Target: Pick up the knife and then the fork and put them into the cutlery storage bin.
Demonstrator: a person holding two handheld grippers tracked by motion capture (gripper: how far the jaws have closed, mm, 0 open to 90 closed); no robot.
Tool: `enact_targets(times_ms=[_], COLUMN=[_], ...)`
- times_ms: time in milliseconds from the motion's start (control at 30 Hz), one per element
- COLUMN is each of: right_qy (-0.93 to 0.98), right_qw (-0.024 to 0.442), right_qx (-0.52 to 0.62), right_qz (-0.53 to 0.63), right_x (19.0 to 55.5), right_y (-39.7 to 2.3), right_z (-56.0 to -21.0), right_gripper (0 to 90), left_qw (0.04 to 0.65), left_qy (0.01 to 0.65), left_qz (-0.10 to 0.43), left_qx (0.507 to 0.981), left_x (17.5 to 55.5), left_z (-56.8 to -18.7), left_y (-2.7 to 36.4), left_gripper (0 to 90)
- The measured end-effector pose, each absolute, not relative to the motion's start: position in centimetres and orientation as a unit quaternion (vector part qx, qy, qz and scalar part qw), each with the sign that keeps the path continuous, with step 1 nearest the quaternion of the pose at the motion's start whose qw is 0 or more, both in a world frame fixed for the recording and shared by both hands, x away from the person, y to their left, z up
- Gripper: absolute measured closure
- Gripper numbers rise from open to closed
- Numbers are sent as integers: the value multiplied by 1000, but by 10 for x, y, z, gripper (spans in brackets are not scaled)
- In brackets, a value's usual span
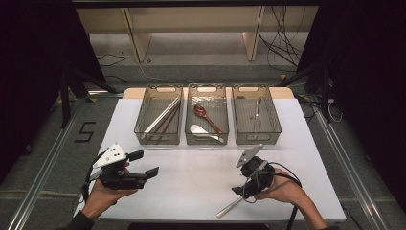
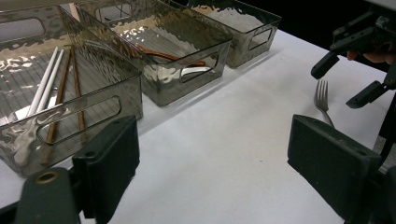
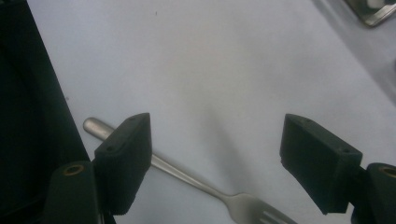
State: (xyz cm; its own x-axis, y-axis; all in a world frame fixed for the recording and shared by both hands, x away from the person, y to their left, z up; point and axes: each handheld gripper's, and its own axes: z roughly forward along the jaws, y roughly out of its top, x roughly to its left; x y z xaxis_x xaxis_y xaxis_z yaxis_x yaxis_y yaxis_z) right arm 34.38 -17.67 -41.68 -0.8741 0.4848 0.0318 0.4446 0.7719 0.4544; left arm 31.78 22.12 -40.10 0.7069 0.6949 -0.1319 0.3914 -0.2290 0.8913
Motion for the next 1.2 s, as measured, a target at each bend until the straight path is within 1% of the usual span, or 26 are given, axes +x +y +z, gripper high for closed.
enact_targets(times_ms=[800, 900, 1200], right_qy=[967, 970, 975], right_qw=[21, 14, 16], right_qx=[202, 192, 180], right_qz=[157, 148, 128], right_x=[330, 330, 329], right_y=[-172, -171, -169], right_z=[-442, -447, -454], right_gripper=[324, 345, 412], left_qw=[511, 509, 508], left_qy=[352, 350, 350], left_qz=[150, 151, 151], left_qx=[770, 772, 773], left_x=[317, 317, 317], left_z=[-401, -401, -401], left_y=[221, 221, 220], left_gripper=[161, 161, 161])
